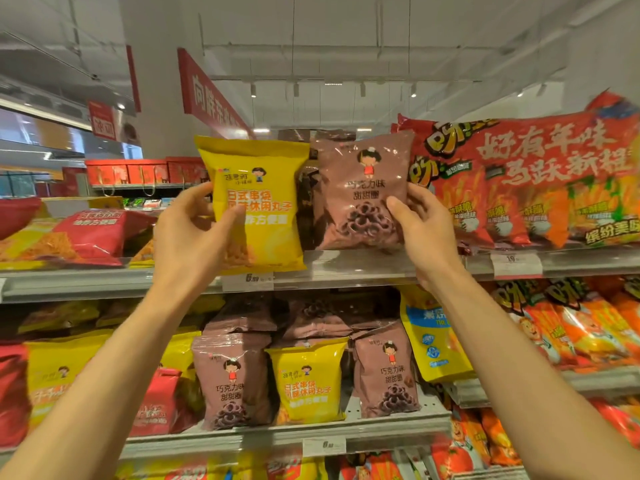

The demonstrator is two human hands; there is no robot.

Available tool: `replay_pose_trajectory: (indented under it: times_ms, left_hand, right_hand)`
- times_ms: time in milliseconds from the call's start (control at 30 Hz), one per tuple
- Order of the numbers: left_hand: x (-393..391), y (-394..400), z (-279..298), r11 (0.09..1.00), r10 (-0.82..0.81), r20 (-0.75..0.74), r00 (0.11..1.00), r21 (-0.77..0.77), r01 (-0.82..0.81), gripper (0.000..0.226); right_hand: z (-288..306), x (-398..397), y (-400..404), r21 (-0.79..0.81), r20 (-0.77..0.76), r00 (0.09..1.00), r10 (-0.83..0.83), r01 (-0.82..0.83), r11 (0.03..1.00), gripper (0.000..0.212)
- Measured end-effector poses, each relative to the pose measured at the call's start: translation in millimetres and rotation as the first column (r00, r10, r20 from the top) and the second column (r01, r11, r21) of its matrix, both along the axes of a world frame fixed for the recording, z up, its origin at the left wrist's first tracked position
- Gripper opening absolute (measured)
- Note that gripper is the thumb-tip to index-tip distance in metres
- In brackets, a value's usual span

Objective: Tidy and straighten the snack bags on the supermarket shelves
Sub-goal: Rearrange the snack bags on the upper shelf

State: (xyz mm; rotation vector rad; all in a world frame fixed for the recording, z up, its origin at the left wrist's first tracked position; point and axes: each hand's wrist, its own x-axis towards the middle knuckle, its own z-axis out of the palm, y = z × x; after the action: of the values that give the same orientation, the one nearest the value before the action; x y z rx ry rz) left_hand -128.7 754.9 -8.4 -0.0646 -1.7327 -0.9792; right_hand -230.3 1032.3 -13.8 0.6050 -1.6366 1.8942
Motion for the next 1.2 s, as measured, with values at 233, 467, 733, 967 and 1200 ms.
replay_pose_trajectory:
  times_ms: [233,467,733,967,1200]
  left_hand:
    - [1.0,-11.6,-12.1,1.0,0.025,-0.009,1.0,0.004,-0.025,0.046]
    - [-3.9,-11.1,-19.9,0.997,-0.073,0.043,0.996,0.023,0.072,0.033]
    - [-4.8,-13.7,-23.7,0.997,-0.069,0.059,0.996,0.029,0.068,0.046]
    - [-1.1,-10.0,-36.2,0.993,-0.099,0.039,0.994,0.061,0.097,0.039]
    - [10.5,4.6,-71.8,0.963,-0.158,0.027,0.987,0.223,0.148,0.047]
  right_hand:
    - [-3.3,-31.9,-25.3,0.278,-0.014,0.99,-0.142,0.141,0.95,0.052]
    - [-11.9,-29.8,-32.4,0.507,-0.071,0.967,-0.244,0.245,0.826,0.078]
    - [-13.3,-27.1,-29.4,0.691,-0.174,0.934,-0.312,0.342,0.637,0.075]
    - [-14.0,-17.2,-14.9,0.533,-0.037,0.96,-0.279,0.255,0.807,0.064]
    - [-49.0,17.1,5.6,0.274,0.006,0.98,-0.201,0.192,0.942,0.026]
